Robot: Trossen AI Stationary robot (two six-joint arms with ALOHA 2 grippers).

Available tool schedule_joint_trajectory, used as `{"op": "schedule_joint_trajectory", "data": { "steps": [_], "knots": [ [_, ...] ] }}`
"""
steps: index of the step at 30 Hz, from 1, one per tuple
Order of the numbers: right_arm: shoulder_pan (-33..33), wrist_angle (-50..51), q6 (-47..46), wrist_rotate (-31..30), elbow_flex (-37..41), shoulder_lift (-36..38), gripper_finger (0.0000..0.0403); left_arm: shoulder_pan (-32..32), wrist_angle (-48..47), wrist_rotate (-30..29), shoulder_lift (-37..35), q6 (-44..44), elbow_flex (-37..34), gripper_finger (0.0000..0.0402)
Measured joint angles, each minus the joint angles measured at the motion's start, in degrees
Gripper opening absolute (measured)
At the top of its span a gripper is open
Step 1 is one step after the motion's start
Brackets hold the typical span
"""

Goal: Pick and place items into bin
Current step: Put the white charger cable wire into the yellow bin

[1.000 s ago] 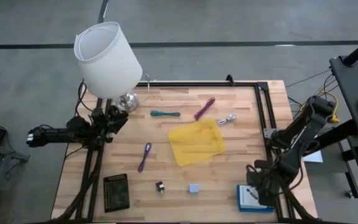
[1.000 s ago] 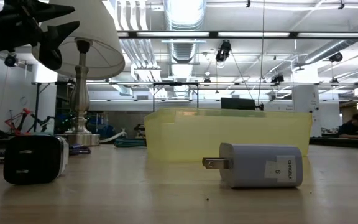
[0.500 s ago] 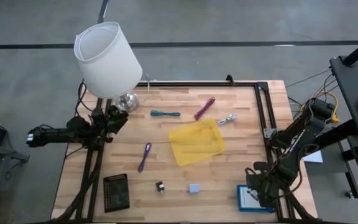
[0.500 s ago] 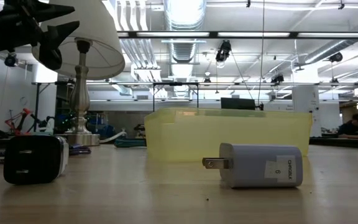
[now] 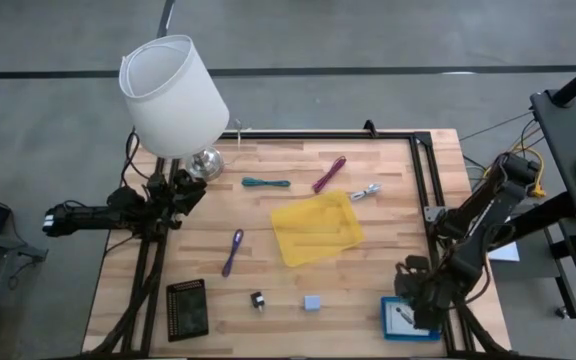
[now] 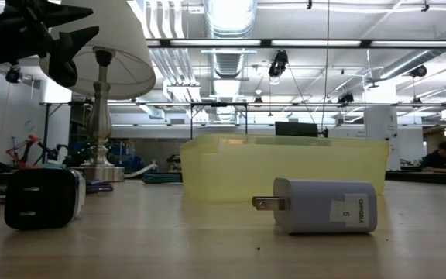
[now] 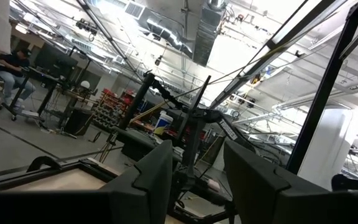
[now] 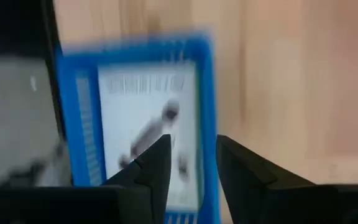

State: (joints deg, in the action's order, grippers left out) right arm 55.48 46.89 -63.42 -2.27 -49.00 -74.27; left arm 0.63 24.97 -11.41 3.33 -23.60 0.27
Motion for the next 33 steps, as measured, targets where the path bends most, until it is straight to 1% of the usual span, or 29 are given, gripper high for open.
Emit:
{"op": "schedule_joint_trajectory", "data": {
  "steps": [7,10,12,16,19,21,23,25,27,29,30,33],
  "knots": [
    [-6.0,1.0,-1.3,-20.6,0.2,10.6,0.0103,0.0,0.0,0.0,0.0,0.0,0.0,0.0130],
    [-10.1,0.9,-0.6,-26.7,0.7,16.0,0.0095,0.0,0.0,0.0,0.0,0.0,0.0,0.0130],
    [-12.8,0.7,2.0,-28.1,1.2,19.5,0.0091,0.0,0.0,0.0,0.0,0.0,0.0,0.0130],
    [-18.7,0.4,8.5,-27.9,2.4,25.3,0.0085,0.0,0.0,0.0,0.0,0.0,0.0,0.0130],
    [-23.3,-0.7,10.2,-27.4,3.5,28.7,0.0082,0.0,0.0,0.0,0.0,0.0,0.0,0.0130],
    [-26.7,-1.4,12.0,-25.5,4.2,30.3,0.0079,0.0,0.0,0.0,0.0,0.0,0.0,0.0130],
    [-30.6,-1.6,14.9,-20.8,4.3,31.0,0.0076,0.0,0.0,0.0,0.0,0.0,0.0,0.0130],
    [-34.7,-1.7,18.0,-12.7,4.3,31.1,0.0074,0.0,0.0,0.0,0.0,0.0,0.0,0.0130],
    [-39.0,-2.3,21.1,-3.4,4.4,30.7,0.0073,0.0,0.0,-0.2,0.0,0.0,0.0,0.0130],
    [-42.9,-2.6,24.8,3.7,4.4,30.0,0.0073,0.0,0.0,-0.9,0.0,0.0,0.0,0.0130],
    [-44.7,-2.5,26.8,5.9,4.4,29.6,0.0073,0.0,0.0,-1.1,0.0,0.0,0.0,0.0130],
    [-49.7,-2.5,32.5,9.3,4.4,28.2,0.0073,0.0,0.0,-1.6,0.0,0.0,0.0,0.0130]
  ]
}}
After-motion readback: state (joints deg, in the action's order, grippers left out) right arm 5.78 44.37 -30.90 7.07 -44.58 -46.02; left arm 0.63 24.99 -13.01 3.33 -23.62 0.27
